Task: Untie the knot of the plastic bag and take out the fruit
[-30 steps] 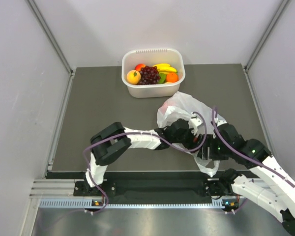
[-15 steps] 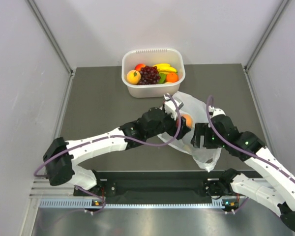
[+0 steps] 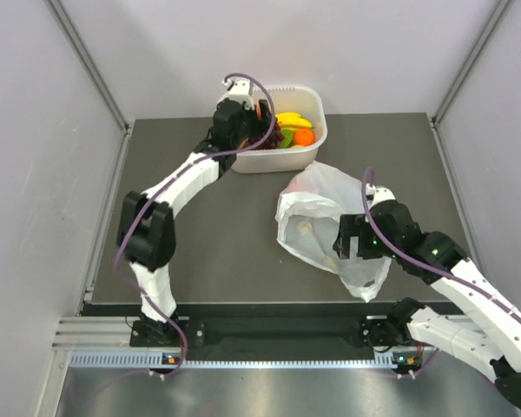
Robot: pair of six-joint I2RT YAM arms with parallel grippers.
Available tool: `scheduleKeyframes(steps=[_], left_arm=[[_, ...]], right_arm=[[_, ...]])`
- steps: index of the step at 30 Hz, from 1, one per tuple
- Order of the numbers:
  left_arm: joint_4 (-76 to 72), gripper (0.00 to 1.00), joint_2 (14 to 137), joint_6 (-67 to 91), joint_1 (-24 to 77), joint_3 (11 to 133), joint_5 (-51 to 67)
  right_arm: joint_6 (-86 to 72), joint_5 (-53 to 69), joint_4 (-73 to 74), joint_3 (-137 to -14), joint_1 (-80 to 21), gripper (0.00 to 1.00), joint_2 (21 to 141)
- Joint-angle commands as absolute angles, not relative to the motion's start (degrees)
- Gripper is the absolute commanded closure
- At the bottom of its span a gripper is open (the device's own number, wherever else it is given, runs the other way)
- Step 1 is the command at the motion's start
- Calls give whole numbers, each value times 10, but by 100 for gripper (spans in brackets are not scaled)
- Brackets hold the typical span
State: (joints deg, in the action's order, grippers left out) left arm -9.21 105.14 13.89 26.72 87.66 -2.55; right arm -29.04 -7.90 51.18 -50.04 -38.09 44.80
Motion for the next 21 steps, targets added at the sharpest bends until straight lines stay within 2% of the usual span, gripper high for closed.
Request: scheduleKeyframes(steps=[1, 4, 10, 11, 12, 13, 14, 16, 21], left_arm=[[-139, 100, 1146, 152, 235, 974, -34], [-141, 100, 1219, 161, 213, 1048, -50], [-197, 100, 1298, 163, 188, 1110, -84], [-173, 93, 1309, 173, 185, 1141, -81], [-140, 62, 1328, 184, 178, 1171, -74], [-140, 42, 1335, 188, 176, 1172, -74], [-129, 25, 1337, 191, 174, 1179, -70], [-134, 1, 1327, 191, 173, 1166, -73], [-184, 1, 1250, 192, 174, 1068, -63]], right_arm=[[-274, -83, 474, -504, -381, 0, 450], [-273, -70, 454, -485, -381, 0, 447], [-277, -33, 420, -460, -382, 1, 459], [-277, -33, 417, -459, -382, 0, 461], [-275, -33, 415, -460, -381, 0, 463], [-274, -34, 414, -460, -382, 1, 463], [-274, -36, 413, -460, -381, 0, 465], [-272, -37, 409, -460, -381, 0, 466], [-265, -38, 404, -466, -381, 0, 481]])
